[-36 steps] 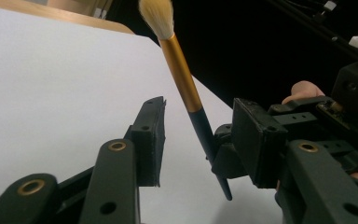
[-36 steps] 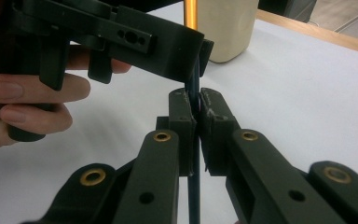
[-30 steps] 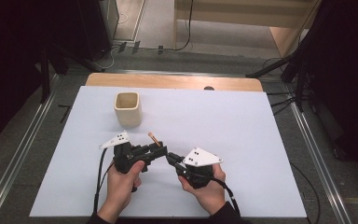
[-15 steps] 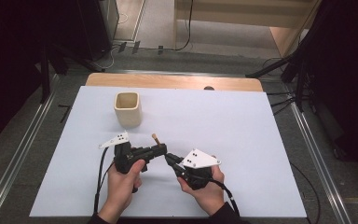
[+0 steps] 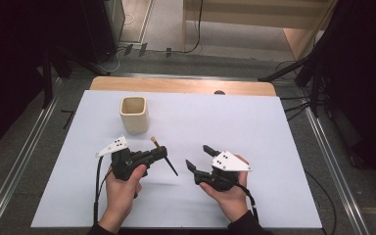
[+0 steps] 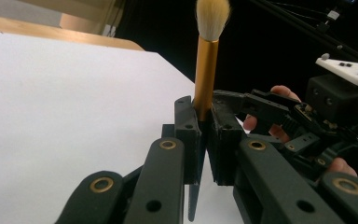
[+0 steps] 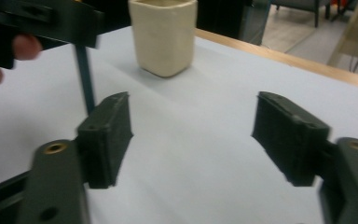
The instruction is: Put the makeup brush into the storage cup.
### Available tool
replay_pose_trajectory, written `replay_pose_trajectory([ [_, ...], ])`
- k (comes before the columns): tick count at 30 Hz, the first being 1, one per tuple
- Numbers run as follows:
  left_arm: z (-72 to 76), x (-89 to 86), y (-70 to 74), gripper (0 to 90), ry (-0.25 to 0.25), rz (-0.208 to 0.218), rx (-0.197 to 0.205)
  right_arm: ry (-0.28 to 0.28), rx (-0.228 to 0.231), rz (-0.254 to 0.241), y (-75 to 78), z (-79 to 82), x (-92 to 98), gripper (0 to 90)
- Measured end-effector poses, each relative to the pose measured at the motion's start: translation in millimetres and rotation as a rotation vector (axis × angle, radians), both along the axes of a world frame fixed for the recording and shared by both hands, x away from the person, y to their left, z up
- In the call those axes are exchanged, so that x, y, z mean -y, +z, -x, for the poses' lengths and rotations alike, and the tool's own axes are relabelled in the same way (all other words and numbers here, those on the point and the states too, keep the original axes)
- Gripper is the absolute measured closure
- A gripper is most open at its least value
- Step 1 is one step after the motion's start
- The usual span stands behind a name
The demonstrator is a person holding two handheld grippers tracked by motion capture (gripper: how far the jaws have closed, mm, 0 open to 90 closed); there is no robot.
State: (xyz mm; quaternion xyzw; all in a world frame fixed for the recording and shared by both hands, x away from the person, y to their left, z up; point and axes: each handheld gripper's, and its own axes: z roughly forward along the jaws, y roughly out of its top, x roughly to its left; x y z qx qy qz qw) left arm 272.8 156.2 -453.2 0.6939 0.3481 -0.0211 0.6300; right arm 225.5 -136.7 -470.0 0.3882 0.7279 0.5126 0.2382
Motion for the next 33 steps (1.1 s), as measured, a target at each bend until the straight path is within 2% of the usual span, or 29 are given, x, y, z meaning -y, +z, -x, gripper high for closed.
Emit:
replay_pose_trajectory([
  [2,-0.4,-2.0,1.2,83.9,0.010,-0.008,0.010,-0.021,-0.010,0.014,-0.5,0.7,9.6,13.0],
  [5,-1.3,-4.8,1.9,83.9,0.019,-0.017,0.017,-0.035,0.009,0.027,-1.7,4.1,24.3,13.4],
  [12,-3.6,-10.9,4.4,84.0,0.032,-0.030,0.022,-0.066,0.018,0.028,-7.9,11.5,55.4,13.3],
  [16,-5.3,-14.9,5.6,84.0,0.046,-0.034,0.029,-0.052,0.026,0.011,-10.6,15.9,69.4,13.1],
  [23,-8.3,-19.6,9.8,84.0,0.066,-0.053,0.046,-0.064,0.044,0.013,-11.7,23.3,86.3,5.5],
  [26,-10.2,-22.2,10.4,84.0,0.076,-0.057,0.047,-0.083,0.039,0.016,-13.9,25.5,95.0,3.5],
  [33,-14.8,-25.4,13.9,84.0,0.093,-0.070,0.056,-0.091,0.042,-0.025,-18.2,29.0,114.8,0.0],
])
